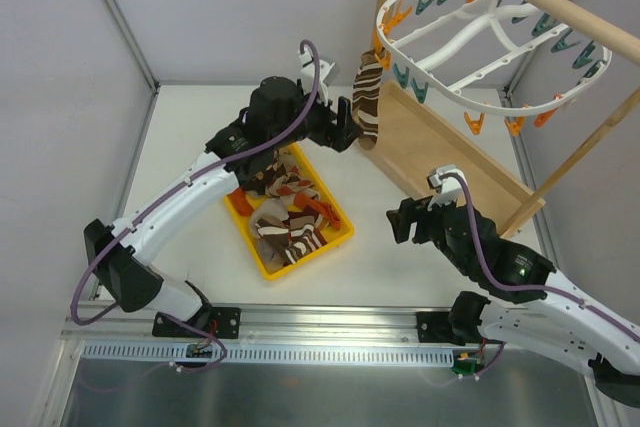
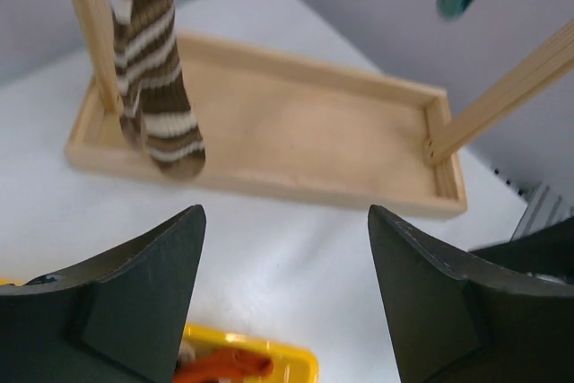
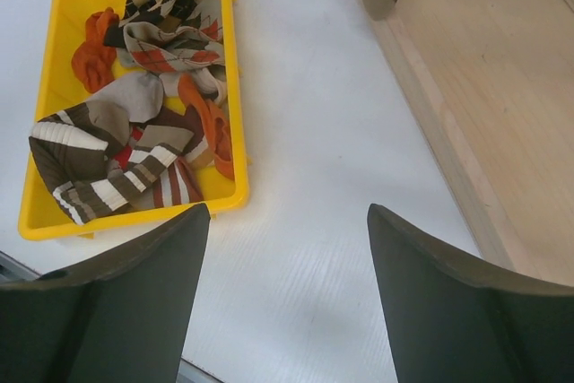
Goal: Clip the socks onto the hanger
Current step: Open the clamp at the hanger.
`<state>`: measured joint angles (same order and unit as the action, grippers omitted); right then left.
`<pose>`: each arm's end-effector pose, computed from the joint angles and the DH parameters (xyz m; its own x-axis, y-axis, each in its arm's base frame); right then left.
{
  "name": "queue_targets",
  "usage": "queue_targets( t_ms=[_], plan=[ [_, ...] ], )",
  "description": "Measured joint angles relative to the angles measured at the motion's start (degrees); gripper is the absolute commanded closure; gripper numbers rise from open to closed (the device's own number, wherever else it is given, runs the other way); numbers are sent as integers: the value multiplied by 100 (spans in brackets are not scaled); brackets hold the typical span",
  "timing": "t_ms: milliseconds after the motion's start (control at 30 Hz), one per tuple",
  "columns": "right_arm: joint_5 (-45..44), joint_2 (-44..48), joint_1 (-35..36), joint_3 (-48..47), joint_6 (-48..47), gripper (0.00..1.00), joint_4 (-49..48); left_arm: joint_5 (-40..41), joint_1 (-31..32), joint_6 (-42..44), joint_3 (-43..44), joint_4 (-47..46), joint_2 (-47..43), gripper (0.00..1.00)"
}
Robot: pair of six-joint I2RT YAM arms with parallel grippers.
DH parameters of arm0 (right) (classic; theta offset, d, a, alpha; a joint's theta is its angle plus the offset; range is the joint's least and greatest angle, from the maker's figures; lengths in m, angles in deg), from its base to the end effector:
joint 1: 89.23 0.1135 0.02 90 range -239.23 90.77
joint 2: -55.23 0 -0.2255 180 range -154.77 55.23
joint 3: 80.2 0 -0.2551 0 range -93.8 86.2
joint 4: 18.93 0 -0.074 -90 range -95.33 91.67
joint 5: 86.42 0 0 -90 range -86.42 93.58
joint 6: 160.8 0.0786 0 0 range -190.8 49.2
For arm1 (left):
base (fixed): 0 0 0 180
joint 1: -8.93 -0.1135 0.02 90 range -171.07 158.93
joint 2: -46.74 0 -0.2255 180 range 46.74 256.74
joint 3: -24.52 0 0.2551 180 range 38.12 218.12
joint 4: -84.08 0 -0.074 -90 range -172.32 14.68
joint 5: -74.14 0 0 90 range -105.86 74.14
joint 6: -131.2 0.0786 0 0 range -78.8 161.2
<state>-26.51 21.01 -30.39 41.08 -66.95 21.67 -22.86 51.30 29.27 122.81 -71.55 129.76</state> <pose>0.1383 0.1526 0.3067 -0.1761 -0.1790 -0.9679 -0.4804 0.8739 -0.0742 0.2808 -0.2691 0.3805 -0.2710 -0.0305 -0.9621 0.7173 0.6602 -0.2230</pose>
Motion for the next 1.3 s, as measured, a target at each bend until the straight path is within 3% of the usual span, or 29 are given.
queue_targets(
  t_ms=[300,533,867,1300],
  plan=[
    [184,-26,0,79,-258,25,-243,-1064,-876,-627,238,-2490,1069,36],
    [221,-111,0,42,-876,27,-730,-1373,-894,-1187,903,-3342,1869,39],
    [273,-538,0,-271,-1464,30,-1158,-1403,-894,-1685,1709,-4019,2411,47],
    [-15,-566,0,-686,-1679,30,-1283,-1408,-892,-1773,1751,-4054,2616,47]
  ],
)
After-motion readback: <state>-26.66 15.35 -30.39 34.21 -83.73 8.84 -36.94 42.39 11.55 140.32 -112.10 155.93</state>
